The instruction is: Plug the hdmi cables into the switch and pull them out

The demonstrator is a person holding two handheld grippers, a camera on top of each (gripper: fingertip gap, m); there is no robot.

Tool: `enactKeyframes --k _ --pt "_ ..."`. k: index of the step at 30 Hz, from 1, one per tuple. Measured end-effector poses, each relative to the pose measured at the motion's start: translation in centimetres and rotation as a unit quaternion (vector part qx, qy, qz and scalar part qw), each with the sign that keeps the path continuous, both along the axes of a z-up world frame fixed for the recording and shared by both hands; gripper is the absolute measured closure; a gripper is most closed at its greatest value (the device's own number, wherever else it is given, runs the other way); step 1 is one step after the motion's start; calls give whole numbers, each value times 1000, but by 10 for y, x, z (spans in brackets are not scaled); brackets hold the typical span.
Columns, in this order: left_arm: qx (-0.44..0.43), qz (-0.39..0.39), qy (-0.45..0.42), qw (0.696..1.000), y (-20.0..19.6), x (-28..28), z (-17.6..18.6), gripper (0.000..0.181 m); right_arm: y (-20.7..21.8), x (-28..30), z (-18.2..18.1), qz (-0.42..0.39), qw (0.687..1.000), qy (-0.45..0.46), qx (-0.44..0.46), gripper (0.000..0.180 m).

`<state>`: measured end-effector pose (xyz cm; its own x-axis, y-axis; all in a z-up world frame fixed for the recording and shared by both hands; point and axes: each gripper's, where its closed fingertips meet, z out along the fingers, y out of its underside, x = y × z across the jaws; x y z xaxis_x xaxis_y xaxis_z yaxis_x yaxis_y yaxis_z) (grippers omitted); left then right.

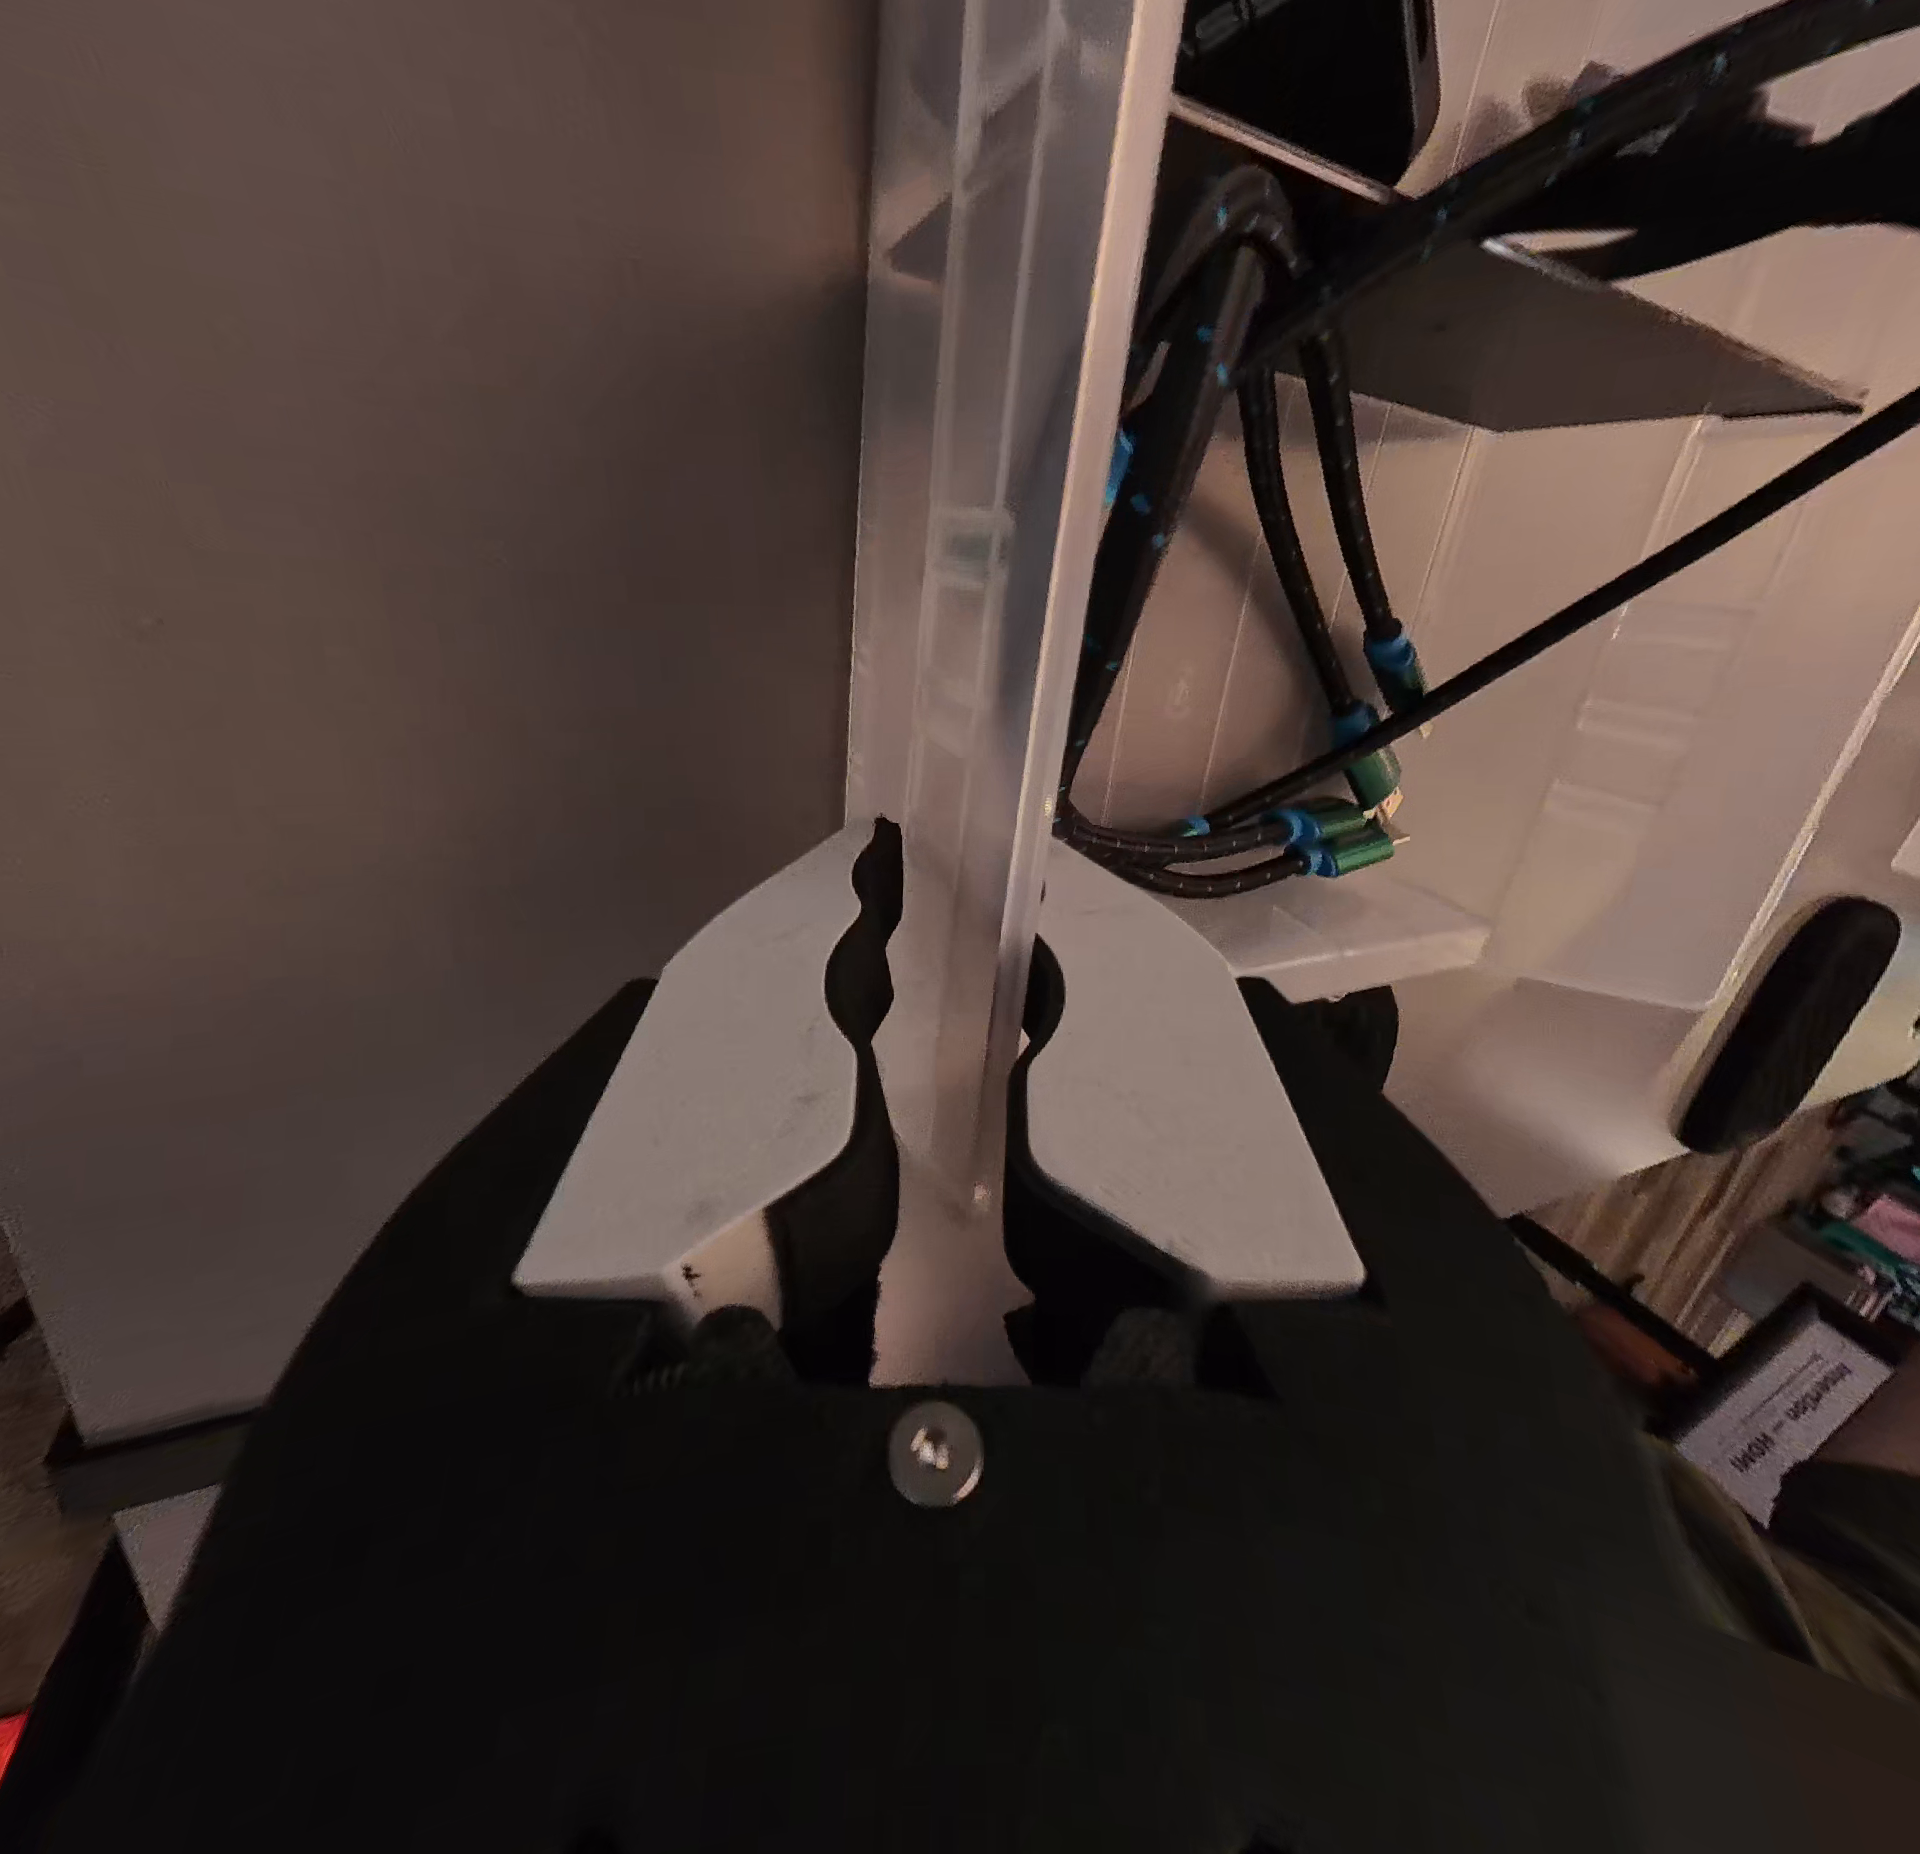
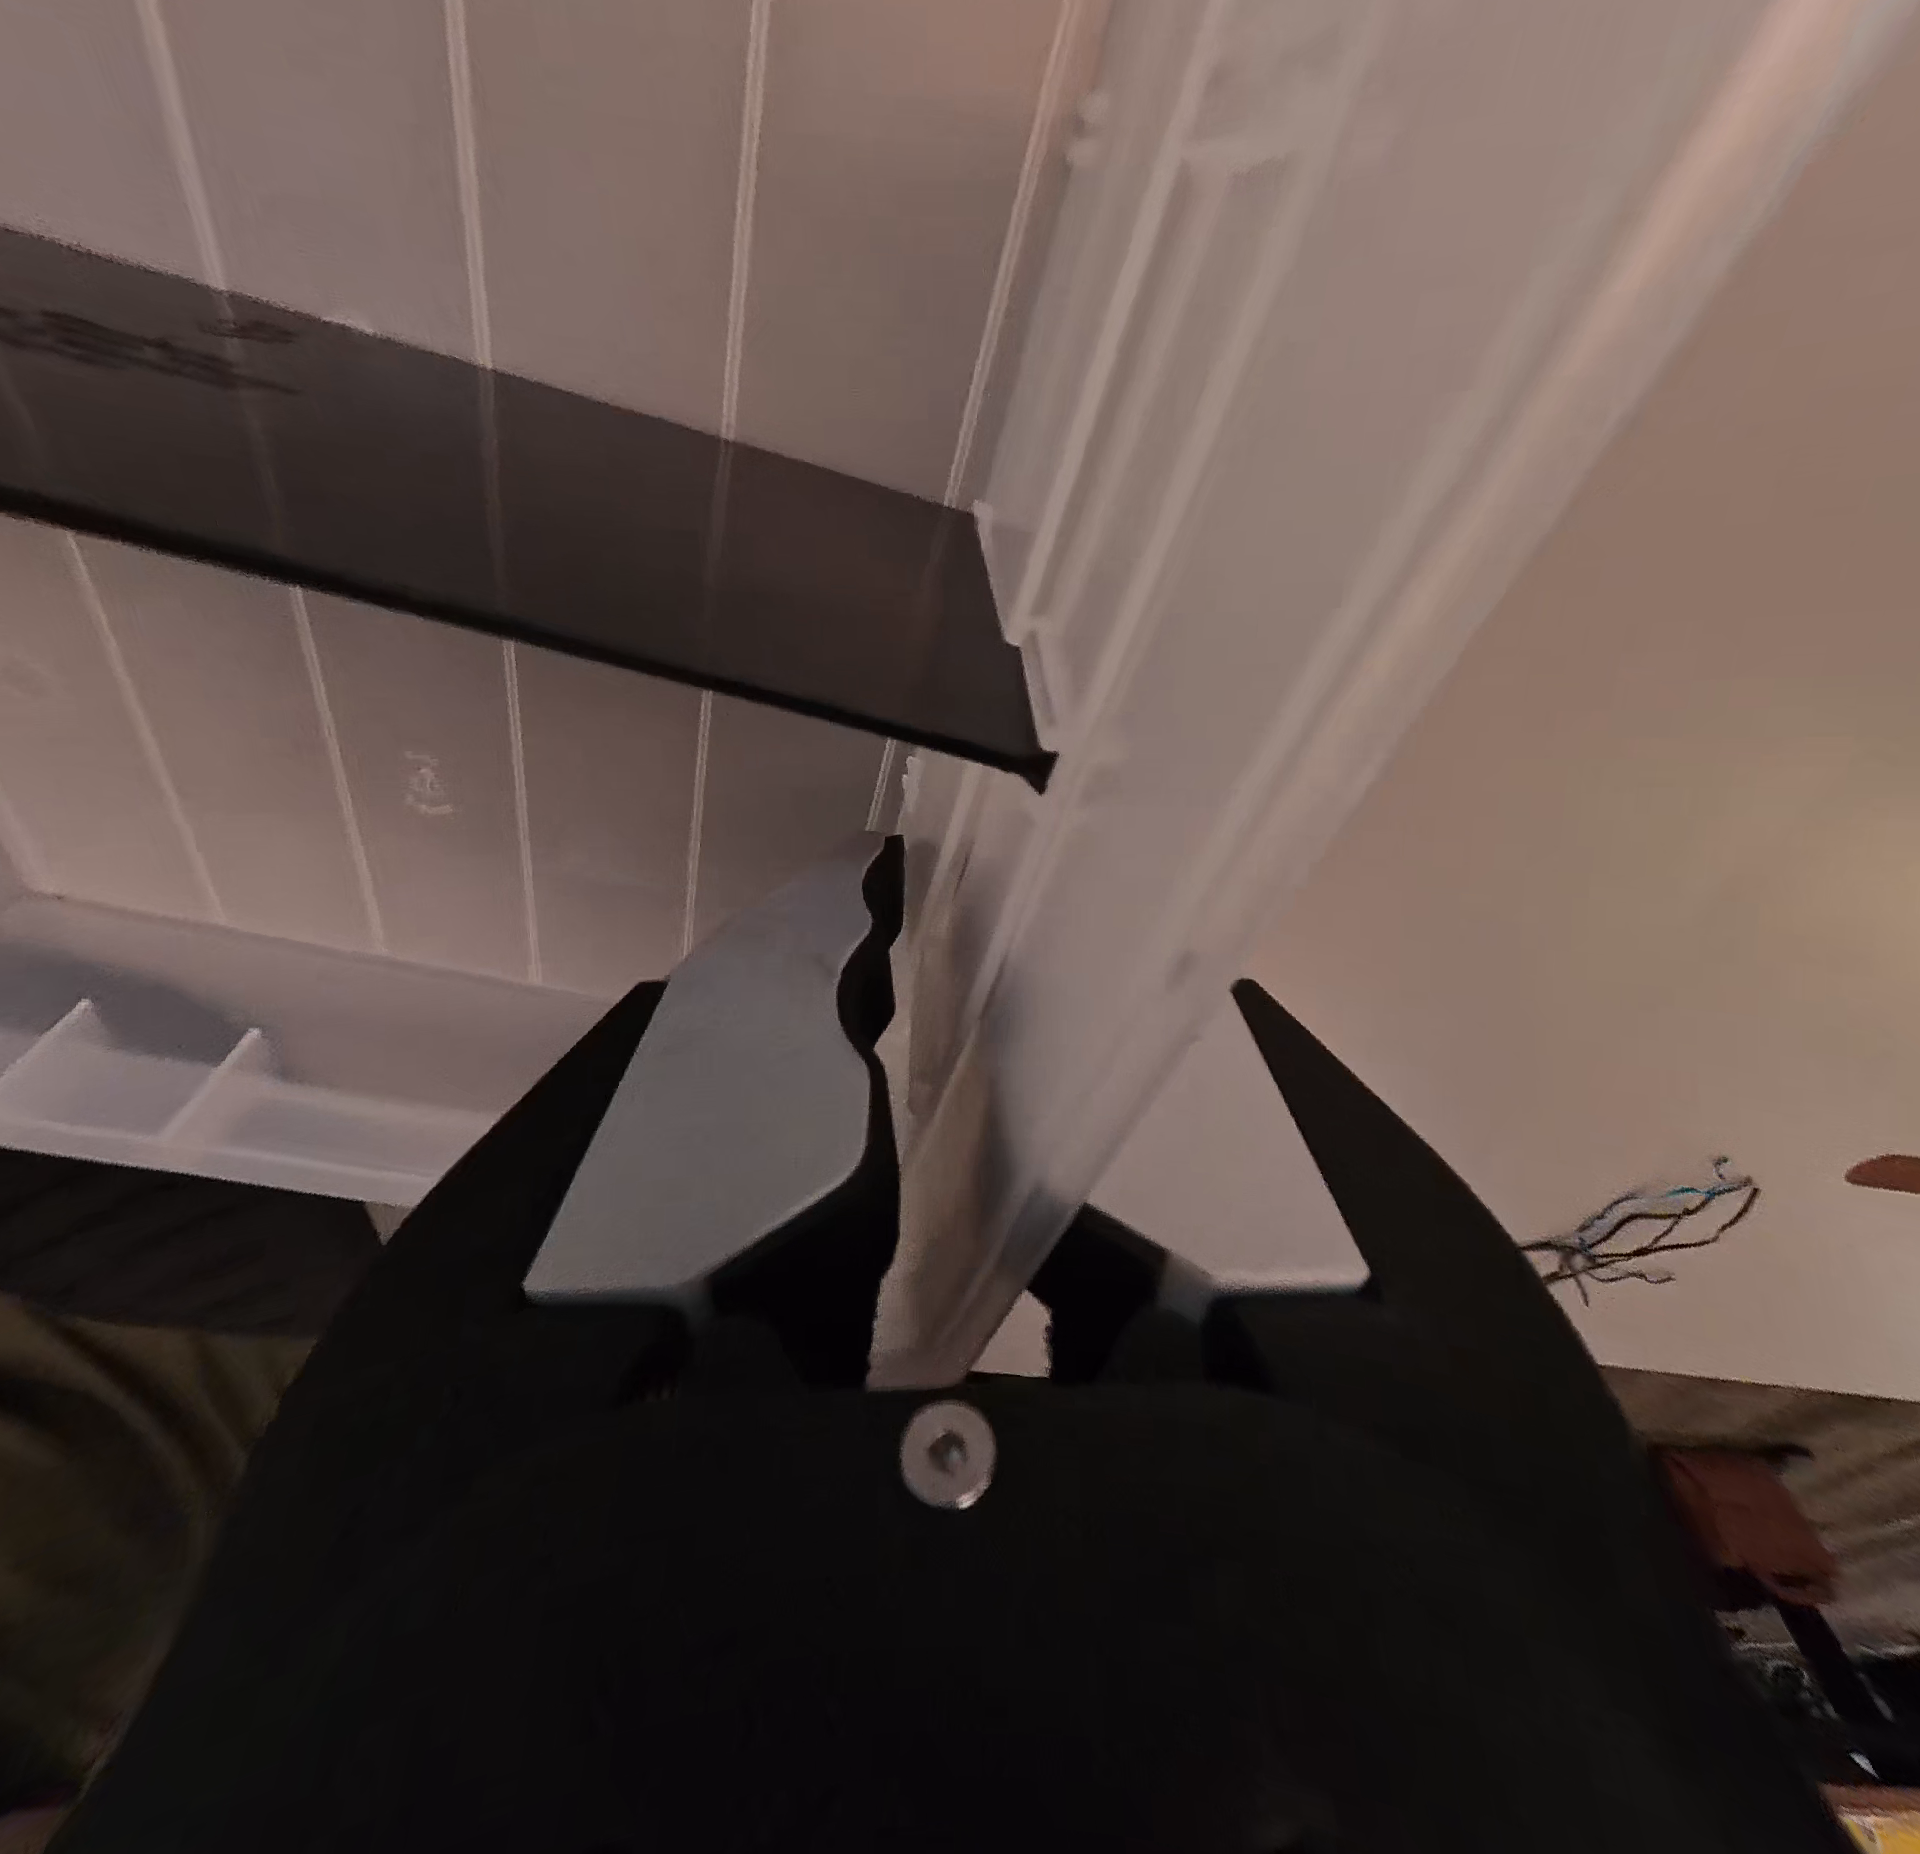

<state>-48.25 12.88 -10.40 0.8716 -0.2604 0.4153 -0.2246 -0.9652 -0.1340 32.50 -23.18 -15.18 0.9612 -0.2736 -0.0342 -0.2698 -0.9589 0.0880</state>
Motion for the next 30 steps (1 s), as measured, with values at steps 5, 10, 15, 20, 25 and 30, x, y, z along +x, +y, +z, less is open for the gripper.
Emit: enactKeyframes --k 5,10,15,20,25,30 --pt "-14 -13 -2 1000 -9 4 0 161 7 5 0 29 1000 -4 4 162" --pt "-22 -10 4 1000 -10 4 -1 161 13 6 0 38 999 -9 1 161" --pt "-25 1 -11 1000 -11 4 1 159 13 7 0 38 999 -26 -4 155" --pt "28 44 -31 998 0 -3 25 152 6 8 1 56 996 -67 -27 140" --pt "175 67 -53 981 17 -6 83 144 8 14 10 62 991 -114 -23 128" --pt "323 -10 -110 940 24 28 141 143 19 18 32 54 989 -139 14 129"
